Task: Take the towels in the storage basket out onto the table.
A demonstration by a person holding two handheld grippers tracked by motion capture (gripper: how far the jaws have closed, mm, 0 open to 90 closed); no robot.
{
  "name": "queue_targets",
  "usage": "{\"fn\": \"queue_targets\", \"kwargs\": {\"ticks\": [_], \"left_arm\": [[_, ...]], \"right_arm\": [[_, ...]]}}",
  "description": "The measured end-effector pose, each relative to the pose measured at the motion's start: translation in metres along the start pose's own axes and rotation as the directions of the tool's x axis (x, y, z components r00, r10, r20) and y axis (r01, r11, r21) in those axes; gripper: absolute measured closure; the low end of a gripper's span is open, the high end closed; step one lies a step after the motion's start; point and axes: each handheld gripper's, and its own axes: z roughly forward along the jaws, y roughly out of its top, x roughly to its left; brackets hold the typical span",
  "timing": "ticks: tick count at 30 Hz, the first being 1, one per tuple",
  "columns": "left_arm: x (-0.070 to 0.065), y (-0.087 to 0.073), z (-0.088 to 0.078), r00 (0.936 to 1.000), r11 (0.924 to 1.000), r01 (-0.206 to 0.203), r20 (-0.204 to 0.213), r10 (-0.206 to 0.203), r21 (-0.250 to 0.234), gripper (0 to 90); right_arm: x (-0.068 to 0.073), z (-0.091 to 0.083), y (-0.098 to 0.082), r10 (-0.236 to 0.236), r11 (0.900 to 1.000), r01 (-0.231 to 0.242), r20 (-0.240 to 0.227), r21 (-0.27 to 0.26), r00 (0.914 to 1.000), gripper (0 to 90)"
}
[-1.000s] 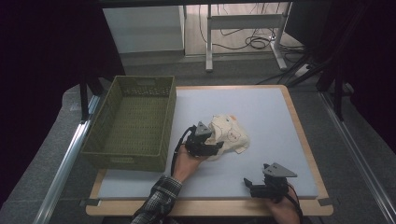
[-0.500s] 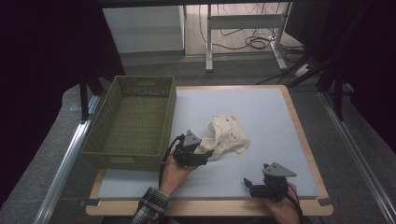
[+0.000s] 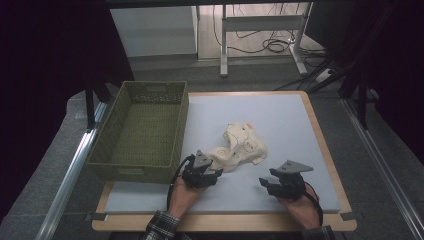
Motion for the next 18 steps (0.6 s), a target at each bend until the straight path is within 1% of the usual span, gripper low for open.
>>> {"fn": "queue_targets", "kwargs": {"ticks": [1,4,6,7,8,10,12,14,15,18], "left_arm": [[0.0,-0.001,0.001,0.9999,1.0,-0.006,-0.008,0.006,0.004,46.3],[0.002,-0.004,0.005,0.9998,0.9998,-0.012,-0.014,0.012,0.015,46.4],[0.006,-0.004,0.007,0.9999,0.9996,0.007,-0.008,-0.007,0.026,47.2],[0.007,-0.004,0.007,0.9999,0.9998,0.008,-0.007,-0.008,0.019,48.1],[0.008,-0.002,0.008,0.9999,0.9999,0.003,-0.01,-0.003,0.014,48.6],[0.008,0.0,0.013,0.9998,0.9991,-0.008,-0.016,0.009,0.041,50.8],[0.008,0.003,0.017,0.9995,0.9969,-0.02,-0.024,0.022,0.076,55.3],[0.007,0.005,0.02,0.9989,0.996,-0.035,-0.026,0.038,0.081,60.4],[0.007,0.007,0.021,0.9988,0.9952,-0.042,-0.021,0.044,0.088,64.0],[0.006,0.01,0.022,0.9979,0.9934,-0.054,-0.031,0.057,0.102,80.4]], "right_arm": [[-0.002,0.003,0.005,-0.002,1.0,0.002,-0.002,0.007,1.0,49.8],[-0.007,0.012,0.018,-0.021,1.0,0.022,-0.006,0.017,0.9998,55.4],[-0.01,0.02,0.027,-0.031,0.999,0.031,-0.004,0.021,0.9995,56.6],[-0.011,0.023,0.03,-0.034,0.999,0.034,0.0,0.02,0.9994,56.9],[-0.012,0.028,0.033,-0.036,0.999,0.036,0.003,0.022,0.9994,57.3],[-0.015,0.04,0.038,-0.035,0.999,0.036,-0.005,0.034,0.9994,57.7],[-0.017,0.054,0.042,-0.048,0.997,0.047,0.01,0.058,0.9988,59.5],[-0.019,0.063,0.043,-0.067,0.994,0.064,0.028,0.083,0.9974,62.8],[-0.02,0.066,0.044,-0.075,0.994,0.072,0.034,0.084,0.9966,65.5],[-0.021,0.066,0.045,-0.085,0.993,0.08,0.049,0.084,0.9952,81.0]]}}
